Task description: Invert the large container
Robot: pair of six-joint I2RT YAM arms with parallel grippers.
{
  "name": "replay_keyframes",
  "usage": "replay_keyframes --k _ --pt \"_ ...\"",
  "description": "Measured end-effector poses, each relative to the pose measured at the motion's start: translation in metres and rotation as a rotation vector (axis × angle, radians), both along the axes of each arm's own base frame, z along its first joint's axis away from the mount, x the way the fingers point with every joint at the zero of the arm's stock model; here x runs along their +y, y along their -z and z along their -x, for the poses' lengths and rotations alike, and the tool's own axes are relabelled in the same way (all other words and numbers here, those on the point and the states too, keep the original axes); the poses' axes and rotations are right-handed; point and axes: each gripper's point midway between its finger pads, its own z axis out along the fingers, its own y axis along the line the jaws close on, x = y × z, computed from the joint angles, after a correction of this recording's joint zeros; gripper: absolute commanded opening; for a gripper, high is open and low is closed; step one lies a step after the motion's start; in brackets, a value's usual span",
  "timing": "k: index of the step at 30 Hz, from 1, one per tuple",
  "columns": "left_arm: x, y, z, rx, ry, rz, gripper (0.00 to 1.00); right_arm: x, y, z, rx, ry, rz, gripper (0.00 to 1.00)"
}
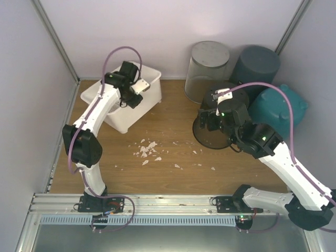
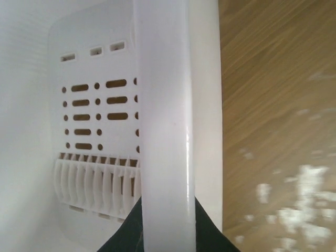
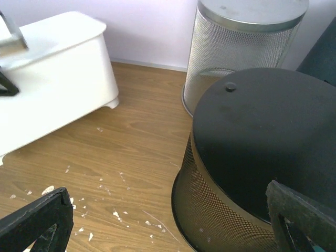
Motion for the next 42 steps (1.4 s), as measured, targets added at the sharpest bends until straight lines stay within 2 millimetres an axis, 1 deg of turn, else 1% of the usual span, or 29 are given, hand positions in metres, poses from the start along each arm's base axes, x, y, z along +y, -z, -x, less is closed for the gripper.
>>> replay_keyframes --k 2,5,6,7,9,10,11,12,13,15,16,18,20,21,23,24,26,27,29,32,34,35,37,40,42 --pt "-0.013 -0.031 0.006 0.0 0.02 0.111 0.0 -0.002 -0.001 0.001 -0.003 0.002 -0.001 1.0" --pt "-0.036 -0.101 0.02 -0.067 0.079 0.331 0.0 -0.005 -0.003 0.003 -0.006 0.007 -0.001 1.0" --pt "-0.04 -0.119 0.026 -0.094 0.098 0.386 0.0 -0.006 -0.003 0.004 -0.006 0.007 -0.001 1.0" --pt "-0.044 -0.144 0.037 -0.128 0.131 0.463 0.0 -0.007 -0.003 0.005 -0.006 0.008 -0.002 1.0" --pt "-0.046 -0.174 0.057 -0.158 0.168 0.585 0.0 -0.008 -0.004 0.007 -0.005 0.01 -0.005 1.0" --pt "-0.043 -0.189 0.069 -0.17 0.183 0.67 0.0 -0.009 -0.004 0.008 -0.005 0.011 -0.007 1.0" --pt "-0.038 -0.199 0.078 -0.172 0.18 0.761 0.0 -0.01 -0.004 0.008 -0.003 0.012 -0.008 1.0" --pt "-0.03 -0.205 0.085 -0.164 0.168 0.857 0.0 -0.011 -0.004 0.009 -0.002 0.014 -0.011 1.0" --pt "-0.023 -0.208 0.088 -0.143 0.137 0.953 0.0 -0.011 -0.004 0.01 0.001 0.016 -0.012 1.0" --pt "-0.004 -0.202 0.086 -0.094 0.048 1.158 0.0 -0.012 -0.004 0.01 0.005 0.019 -0.016 1.0" --pt "0.006 -0.194 0.08 -0.062 -0.003 1.253 0.0 -0.012 -0.003 0.01 0.007 0.02 -0.018 1.0" --pt "0.019 -0.17 0.066 0.004 -0.091 1.384 0.0 -0.012 -0.003 0.01 0.011 0.024 -0.024 1.0" --pt "0.021 -0.141 0.058 0.085 -0.171 1.488 0.0 -0.012 -0.002 0.011 0.016 0.028 -0.029 1.0" --pt "0.02 -0.129 0.057 0.129 -0.21 1.537 0.0 -0.012 -0.002 0.011 0.019 0.031 -0.031 1.0" --pt "0.02 -0.112 0.055 0.21 -0.28 1.624 0.0 -0.012 0.001 0.011 0.029 0.037 -0.033 1.0" --pt "0.02 -0.108 0.053 0.24 -0.302 1.667 0.0 -0.012 0.003 0.011 0.035 0.039 -0.032 1.0" --pt "0.021 -0.109 0.047 0.272 -0.311 1.747 0.0 -0.01 0.006 0.009 0.048 0.043 -0.031 1.0" --pt "0.022 -0.113 0.043 0.278 -0.307 1.781 0.0 -0.009 0.008 0.009 0.055 0.046 -0.031 1.0" --pt "0.025 -0.125 0.038 0.274 -0.29 1.852 0.0 -0.006 0.014 0.006 0.073 0.049 -0.021 1.0" --pt "0.029 -0.144 0.037 0.279 -0.278 1.942 0.0 -0.002 0.021 0.002 0.093 0.051 -0.008 1.0" --pt "0.032 -0.15 0.035 0.282 -0.279 1.994 0.0 0.002 0.028 -0.001 0.11 0.051 0.003 1.0" --pt "0.033 -0.15 0.033 0.288 -0.286 2.02 0.0 0.004 0.031 -0.003 0.119 0.049 0.009 1.0" --pt "0.035 -0.144 0.025 0.311 -0.317 2.054 0.0 0.008 0.037 -0.006 0.136 0.047 0.024 1.0" --pt "0.035 -0.125 0.011 0.367 -0.39 2.095 0.0 0.013 0.046 -0.01 0.158 0.045 0.043 1.0" --pt "0.031 -0.114 0.004 0.403 -0.428 2.106 0.0 0.015 0.049 -0.011 0.166 0.044 0.052 1.0"
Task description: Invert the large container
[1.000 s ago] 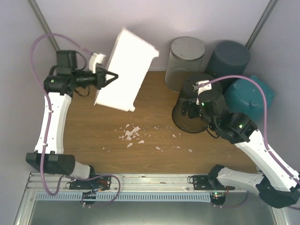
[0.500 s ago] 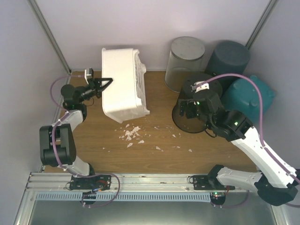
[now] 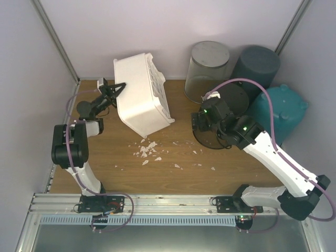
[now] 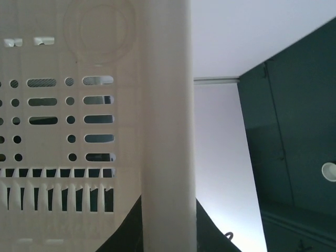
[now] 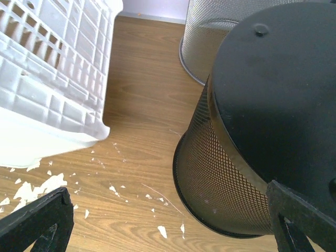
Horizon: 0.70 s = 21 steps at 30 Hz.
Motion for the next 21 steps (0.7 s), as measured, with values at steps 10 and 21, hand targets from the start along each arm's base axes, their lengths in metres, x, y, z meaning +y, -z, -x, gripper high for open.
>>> replay_keyframes --k 10,21 --pt "-0.055 0.019 -0.011 0.057 0.097 0.043 0.0 0.001 0.002 -0.001 0.004 -0.004 0.012 1.0" --pt "-0.042 0.057 -0.021 0.126 0.099 0.011 0.04 0.005 0.006 -0.005 0.006 -0.011 0.02 1.0"
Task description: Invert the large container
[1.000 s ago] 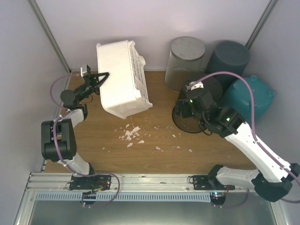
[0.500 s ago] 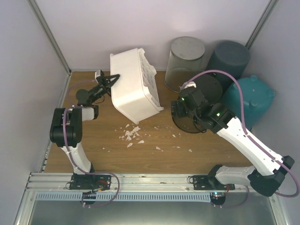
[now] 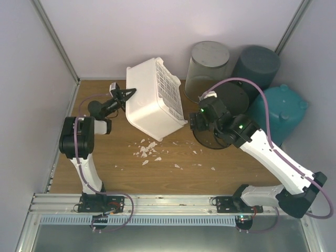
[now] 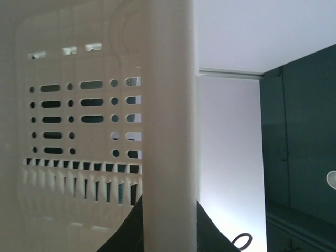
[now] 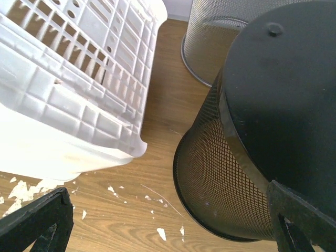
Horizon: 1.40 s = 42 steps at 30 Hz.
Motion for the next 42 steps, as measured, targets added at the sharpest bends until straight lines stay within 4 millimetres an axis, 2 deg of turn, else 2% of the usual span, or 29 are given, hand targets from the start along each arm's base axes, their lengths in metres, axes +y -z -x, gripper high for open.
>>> replay_keyframes --k 2,11,14,19,20,25,28,33,38,42 --pt "0.006 0.006 0.0 0.006 -0.005 -0.011 0.1 0.002 0.003 -0.002 0.006 -0.003 0.007 1.0" --pt "0.036 0.035 0.002 0.039 -0.007 -0.065 0.18 0.006 0.007 -0.003 0.013 -0.018 0.008 1.0" --pt "0.051 0.053 0.001 0.064 -0.027 -0.081 0.21 0.009 0.008 -0.003 0.016 -0.028 0.006 1.0" --pt "0.07 0.092 0.0 0.12 -0.025 -0.108 0.32 0.014 0.012 -0.006 0.025 -0.036 0.005 1.0" --pt "0.071 0.103 0.002 0.136 -0.006 -0.117 0.36 0.014 0.013 -0.006 0.026 -0.038 0.004 1.0" --pt "0.066 0.158 0.024 0.226 0.132 -0.145 0.66 0.018 0.017 -0.007 0.04 -0.048 0.003 1.0" --pt "0.063 0.175 0.037 0.247 0.19 -0.154 0.8 0.02 0.019 -0.007 0.047 -0.053 0.003 1.0" --pt "0.063 0.178 0.044 0.224 0.22 -0.171 0.89 0.022 0.021 -0.008 0.051 -0.055 0.005 1.0" --pt "0.069 0.176 0.045 0.194 0.214 -0.186 0.93 0.022 0.021 -0.008 0.051 -0.055 0.004 1.0" --pt "0.084 0.172 0.043 0.11 0.171 -0.226 0.93 0.025 0.023 -0.007 0.061 -0.068 -0.002 1.0"
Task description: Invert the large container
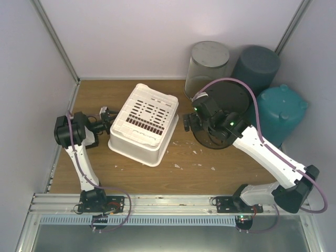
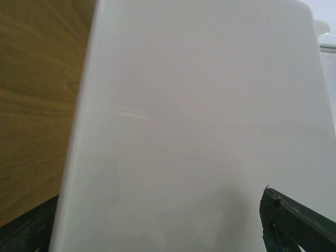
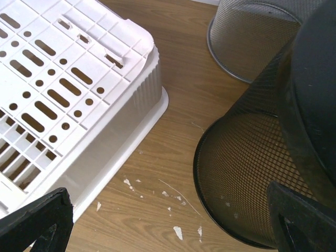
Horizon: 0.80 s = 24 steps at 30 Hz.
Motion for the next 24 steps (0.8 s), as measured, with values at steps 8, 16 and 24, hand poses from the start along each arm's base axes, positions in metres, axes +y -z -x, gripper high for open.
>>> replay_keyframes --k 8,16,24 --pt "0.035 -0.014 -0.06 -0.194 -0.098 -0.185 0.99 0.032 0.018 -0.008 0.052 -0.063 -0.003 1.0" --pt "0.037 0.016 -0.051 -0.128 -0.082 -0.364 0.99 0.09 0.056 -0.016 0.115 -0.162 0.006 1.0" --pt "0.035 0.027 -0.037 -0.132 -0.031 -0.488 0.99 0.118 0.092 -0.017 0.178 -0.21 0.015 1.0"
